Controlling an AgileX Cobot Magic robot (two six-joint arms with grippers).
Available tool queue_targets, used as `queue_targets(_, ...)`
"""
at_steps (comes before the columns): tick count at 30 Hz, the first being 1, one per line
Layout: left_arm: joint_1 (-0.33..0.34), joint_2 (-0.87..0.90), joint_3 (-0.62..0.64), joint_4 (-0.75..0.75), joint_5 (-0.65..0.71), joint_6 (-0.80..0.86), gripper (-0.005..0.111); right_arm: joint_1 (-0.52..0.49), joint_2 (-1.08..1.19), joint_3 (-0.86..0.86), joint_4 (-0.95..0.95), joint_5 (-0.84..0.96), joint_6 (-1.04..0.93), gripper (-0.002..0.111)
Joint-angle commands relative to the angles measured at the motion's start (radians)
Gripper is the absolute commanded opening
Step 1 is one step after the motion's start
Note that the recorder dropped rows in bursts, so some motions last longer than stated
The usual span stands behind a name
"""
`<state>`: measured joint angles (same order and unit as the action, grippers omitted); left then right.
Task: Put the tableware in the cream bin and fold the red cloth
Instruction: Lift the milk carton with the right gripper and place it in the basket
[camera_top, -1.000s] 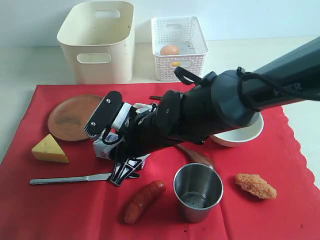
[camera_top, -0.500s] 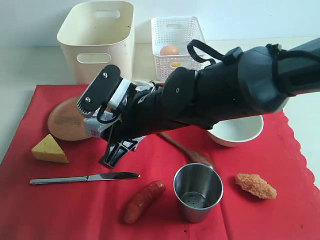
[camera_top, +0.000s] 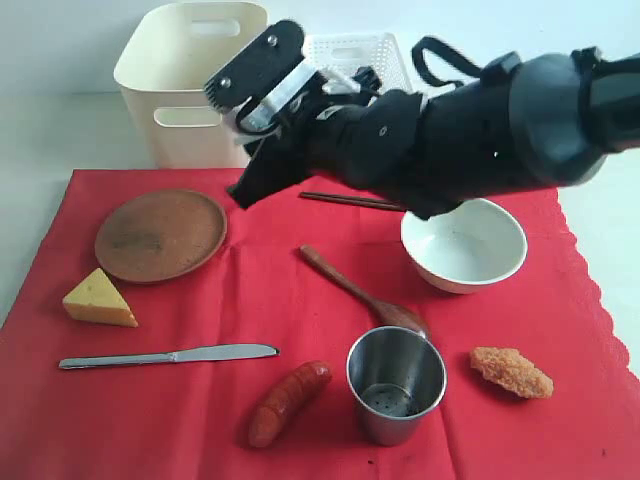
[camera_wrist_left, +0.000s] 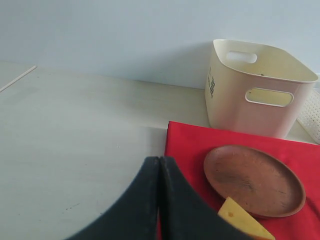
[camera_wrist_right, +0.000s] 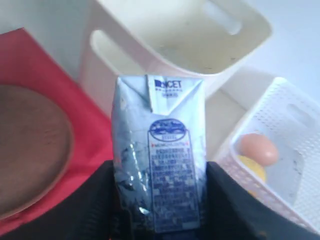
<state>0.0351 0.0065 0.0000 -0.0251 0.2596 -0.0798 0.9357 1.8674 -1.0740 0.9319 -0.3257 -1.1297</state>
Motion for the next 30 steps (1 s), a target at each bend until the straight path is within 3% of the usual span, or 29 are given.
queue_targets(1,0.002,-0.007,0.0,-0.003,-0.002,-0.004,0.001,-0.116,0.018,-0.087,0.023,-0.047,0.04,0.0)
queue_targets(8,0.002,-0.007,0.0,-0.003,-0.002,-0.004,0.001,-0.251,0.164,-0.258,0.033,-0.042,0.148,0.0)
queue_targets(16,0.002,-0.007,0.0,-0.003,-0.002,-0.004,0.001,-0.261,0.346,-0.423,0.045,-0.162,0.173,0.0)
queue_targets(30,0.002,-0.007,0.0,-0.003,-0.002,-0.004,0.001,-0.261,0.382,-0.431,0.075,-0.203,0.188,0.054)
